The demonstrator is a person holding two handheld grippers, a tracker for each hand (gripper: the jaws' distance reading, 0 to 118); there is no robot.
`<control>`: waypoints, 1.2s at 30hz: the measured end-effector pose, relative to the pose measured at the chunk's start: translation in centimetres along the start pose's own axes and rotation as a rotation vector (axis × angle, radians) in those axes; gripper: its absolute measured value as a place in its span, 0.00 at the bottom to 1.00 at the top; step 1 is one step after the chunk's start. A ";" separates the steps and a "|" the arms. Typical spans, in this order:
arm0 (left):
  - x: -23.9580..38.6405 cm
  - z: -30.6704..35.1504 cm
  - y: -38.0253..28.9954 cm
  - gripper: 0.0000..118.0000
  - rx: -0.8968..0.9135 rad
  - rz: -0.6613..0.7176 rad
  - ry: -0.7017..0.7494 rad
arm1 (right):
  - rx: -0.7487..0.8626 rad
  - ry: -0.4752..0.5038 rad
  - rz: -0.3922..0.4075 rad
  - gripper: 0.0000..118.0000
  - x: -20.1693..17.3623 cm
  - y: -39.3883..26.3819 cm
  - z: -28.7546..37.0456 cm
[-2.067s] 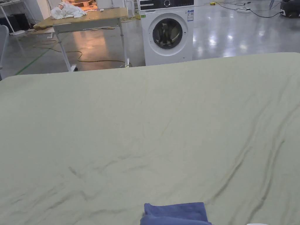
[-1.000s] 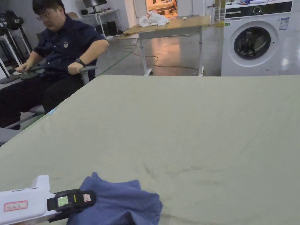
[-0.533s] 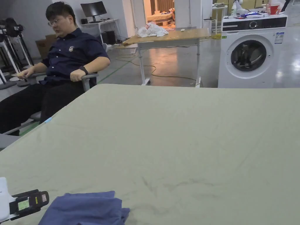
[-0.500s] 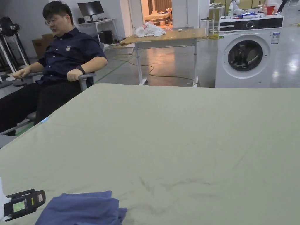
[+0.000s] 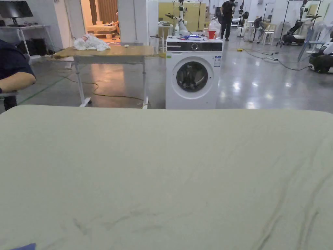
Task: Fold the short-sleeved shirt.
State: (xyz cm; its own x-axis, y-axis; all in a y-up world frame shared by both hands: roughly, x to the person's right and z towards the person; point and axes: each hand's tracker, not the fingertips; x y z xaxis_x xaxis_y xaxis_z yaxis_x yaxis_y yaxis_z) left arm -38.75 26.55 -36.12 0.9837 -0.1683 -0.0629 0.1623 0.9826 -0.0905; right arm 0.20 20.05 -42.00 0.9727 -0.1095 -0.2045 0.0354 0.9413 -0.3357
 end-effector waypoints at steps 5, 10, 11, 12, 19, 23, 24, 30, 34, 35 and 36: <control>1.6 0.7 0.6 0.00 0.001 0.095 -0.092 | 0.066 0.023 -0.103 0.00 0.8 0.5 0.7; 1.8 1.0 0.2 0.00 -0.002 0.105 -0.099 | 0.115 0.035 -0.105 0.00 1.4 0.3 1.8; 1.5 1.0 0.2 0.00 0.000 0.124 -0.123 | 0.117 0.038 -0.107 0.00 1.5 0.3 1.9; 1.8 1.1 0.4 0.00 -0.003 0.142 -0.134 | 0.118 0.035 -0.109 0.00 1.4 0.3 1.9; 1.8 0.8 0.4 0.00 -0.020 0.153 -0.122 | 0.119 0.023 -0.110 0.00 1.7 0.4 2.1; 2.8 0.7 0.7 0.00 -0.027 0.125 -0.095 | 0.119 0.025 -0.105 0.00 1.5 0.6 2.2; 3.0 0.6 0.7 0.00 -0.029 0.117 -0.091 | 0.117 0.031 -0.106 0.00 1.5 0.6 2.2; 3.5 0.5 1.0 0.41 -0.023 0.122 -0.090 | 0.130 0.014 -0.081 0.46 1.1 1.0 2.4; 3.1 0.8 1.1 0.72 -0.002 0.128 -0.096 | 0.175 -0.015 -0.022 0.80 0.3 1.6 2.9; 2.9 0.9 1.2 0.73 0.007 0.142 -0.103 | 0.182 -0.023 -0.015 0.86 0.2 1.8 3.0; 2.8 1.0 1.2 0.77 0.017 0.151 -0.102 | 0.187 -0.023 -0.011 0.89 0.1 1.9 3.0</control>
State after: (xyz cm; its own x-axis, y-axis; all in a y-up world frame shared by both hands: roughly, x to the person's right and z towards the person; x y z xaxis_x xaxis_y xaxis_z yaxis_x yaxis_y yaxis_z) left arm -35.71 27.33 -35.43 0.9996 -0.0104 0.0268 0.0123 0.9975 -0.0703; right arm 1.06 22.79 -39.92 0.9770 -0.1146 -0.1800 0.0857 0.9832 -0.1609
